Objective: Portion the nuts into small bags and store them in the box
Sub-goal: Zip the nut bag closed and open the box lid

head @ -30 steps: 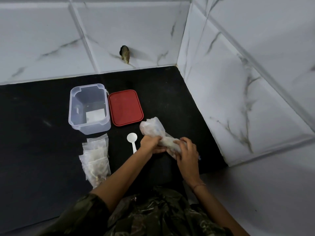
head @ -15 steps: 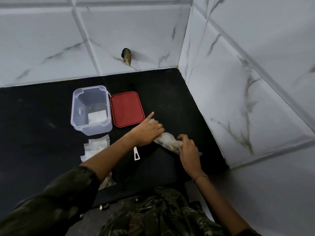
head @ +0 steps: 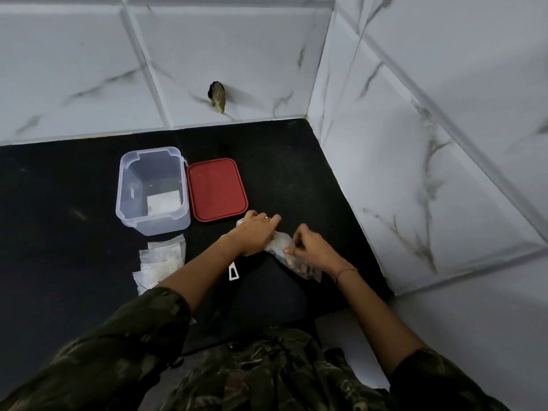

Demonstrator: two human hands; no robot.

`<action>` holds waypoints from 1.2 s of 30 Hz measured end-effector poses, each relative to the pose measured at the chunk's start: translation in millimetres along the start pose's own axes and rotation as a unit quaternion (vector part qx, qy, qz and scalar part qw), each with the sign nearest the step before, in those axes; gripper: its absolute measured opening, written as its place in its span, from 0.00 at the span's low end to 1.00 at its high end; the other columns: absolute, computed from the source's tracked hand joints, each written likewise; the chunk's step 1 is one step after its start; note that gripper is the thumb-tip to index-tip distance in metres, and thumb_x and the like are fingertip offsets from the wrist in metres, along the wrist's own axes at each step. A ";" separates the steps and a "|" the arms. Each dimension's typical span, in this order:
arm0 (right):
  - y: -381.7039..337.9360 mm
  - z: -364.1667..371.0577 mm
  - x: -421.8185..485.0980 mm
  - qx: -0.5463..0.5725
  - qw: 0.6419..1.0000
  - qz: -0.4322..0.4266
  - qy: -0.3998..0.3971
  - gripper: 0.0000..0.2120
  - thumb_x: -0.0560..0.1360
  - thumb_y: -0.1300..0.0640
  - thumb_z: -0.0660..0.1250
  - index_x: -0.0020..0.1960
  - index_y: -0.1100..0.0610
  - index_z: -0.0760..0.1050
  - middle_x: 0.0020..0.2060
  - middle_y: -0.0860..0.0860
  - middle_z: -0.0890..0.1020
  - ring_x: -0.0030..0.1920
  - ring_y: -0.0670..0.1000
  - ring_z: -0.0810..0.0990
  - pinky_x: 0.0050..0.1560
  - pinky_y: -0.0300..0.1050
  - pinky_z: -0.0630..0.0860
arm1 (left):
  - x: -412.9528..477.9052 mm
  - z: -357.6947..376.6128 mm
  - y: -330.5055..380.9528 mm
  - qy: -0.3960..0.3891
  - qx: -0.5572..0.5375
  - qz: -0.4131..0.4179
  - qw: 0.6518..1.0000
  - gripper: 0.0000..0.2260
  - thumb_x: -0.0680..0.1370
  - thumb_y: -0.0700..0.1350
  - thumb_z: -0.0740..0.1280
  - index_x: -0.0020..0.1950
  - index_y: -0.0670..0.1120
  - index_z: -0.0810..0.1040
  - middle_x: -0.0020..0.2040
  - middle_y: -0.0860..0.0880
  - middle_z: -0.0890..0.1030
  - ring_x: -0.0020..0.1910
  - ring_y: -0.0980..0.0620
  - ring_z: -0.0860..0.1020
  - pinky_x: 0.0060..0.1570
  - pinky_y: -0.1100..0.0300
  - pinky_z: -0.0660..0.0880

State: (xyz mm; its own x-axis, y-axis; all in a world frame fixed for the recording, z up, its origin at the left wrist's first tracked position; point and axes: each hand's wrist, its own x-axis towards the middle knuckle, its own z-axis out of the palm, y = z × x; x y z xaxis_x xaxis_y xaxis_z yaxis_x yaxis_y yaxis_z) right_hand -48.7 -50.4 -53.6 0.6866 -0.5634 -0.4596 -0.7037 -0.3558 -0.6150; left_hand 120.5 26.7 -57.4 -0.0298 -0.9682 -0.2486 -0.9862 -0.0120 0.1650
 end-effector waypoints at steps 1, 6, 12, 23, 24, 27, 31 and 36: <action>-4.4 -4.3 1.2 0.004 1.000 0.008 -0.020 0.23 0.72 0.51 0.71 0.62 0.57 0.67 0.53 0.54 0.76 0.51 0.50 0.76 0.51 0.42 0.72 | 0.3 -0.2 0.7 0.006 -0.020 -0.012 1.000 0.19 0.80 0.48 0.59 0.69 0.44 0.62 0.59 0.44 0.77 0.61 0.46 0.72 0.68 0.49 0.59; -19.8 -13.8 12.4 -0.050 0.995 0.037 -0.075 0.22 0.67 0.50 0.76 0.55 0.58 0.75 0.46 0.51 0.80 0.47 0.49 0.79 0.43 0.39 0.73 | -4.8 -3.9 9.8 0.100 0.006 -0.062 0.993 0.26 0.76 0.53 0.67 0.70 0.46 0.63 0.66 0.46 0.70 0.66 0.47 0.67 0.67 0.49 0.58; -21.2 0.4 4.5 0.025 0.996 0.085 -0.015 0.10 0.67 0.55 0.76 0.42 0.55 0.76 0.37 0.48 0.79 0.41 0.46 0.77 0.35 0.37 0.70 | -17.2 -6.0 34.9 0.190 -0.070 -0.283 0.938 0.32 0.69 0.58 0.74 0.63 0.44 0.65 0.61 0.45 0.70 0.59 0.47 0.70 0.56 0.55 0.69; -48.1 0.0 -13.8 0.229 0.962 -0.010 0.146 0.11 0.67 0.61 0.76 0.39 0.57 0.73 0.38 0.53 0.82 0.41 0.50 0.82 0.41 0.46 0.81 | -33.7 -27.4 27.1 0.129 -0.673 -0.296 0.666 0.20 0.74 0.47 0.73 0.61 0.38 0.77 0.53 0.43 0.82 0.50 0.49 0.81 0.51 0.56 0.78; -56.0 0.4 -10.8 0.235 0.961 -0.018 0.146 0.11 0.67 0.61 0.76 0.40 0.58 0.74 0.38 0.54 0.83 0.41 0.51 0.82 0.42 0.49 0.81 | -36.6 -32.4 21.5 0.141 -0.692 -0.286 0.648 0.16 0.74 0.45 0.72 0.58 0.38 0.78 0.50 0.44 0.82 0.49 0.48 0.81 0.50 0.55 0.79; -84.4 2.3 -1.0 0.255 0.954 -0.051 0.147 0.13 0.66 0.61 0.77 0.38 0.56 0.72 0.35 0.52 0.81 0.35 0.49 0.80 0.38 0.49 0.80 | -48.1 -47.8 0.2 0.203 -0.666 -0.277 0.662 0.05 0.73 0.43 0.73 0.46 0.45 0.79 0.45 0.46 0.82 0.48 0.47 0.81 0.47 0.55 0.79; -134.5 2.8 16.3 0.249 0.950 -0.116 0.151 0.13 0.66 0.60 0.77 0.40 0.52 0.73 0.40 0.50 0.82 0.42 0.46 0.82 0.39 0.39 0.79 | -72.2 -73.9 -37.3 0.289 -0.630 -0.259 0.673 0.11 0.72 0.43 0.74 0.53 0.42 0.80 0.51 0.43 0.83 0.51 0.46 0.82 0.52 0.52 0.79; -206.2 3.5 37.6 0.234 0.935 -0.212 0.161 0.15 0.67 0.60 0.76 0.48 0.54 0.72 0.44 0.47 0.81 0.45 0.43 0.80 0.43 0.35 0.79 | -106.4 -110.7 -82.8 0.378 -0.576 -0.233 0.687 0.14 0.72 0.41 0.74 0.56 0.38 0.79 0.51 0.42 0.83 0.51 0.46 0.82 0.54 0.50 0.79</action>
State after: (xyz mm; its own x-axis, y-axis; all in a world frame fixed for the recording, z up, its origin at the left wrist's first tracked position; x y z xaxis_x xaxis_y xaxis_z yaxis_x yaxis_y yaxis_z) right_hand 122.9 4.5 53.8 0.7417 -0.6680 0.0600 -0.1709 -0.2748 -0.9462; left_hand 223.3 102.9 61.0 0.7677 -0.6398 -0.0348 -0.0653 -0.1321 0.9891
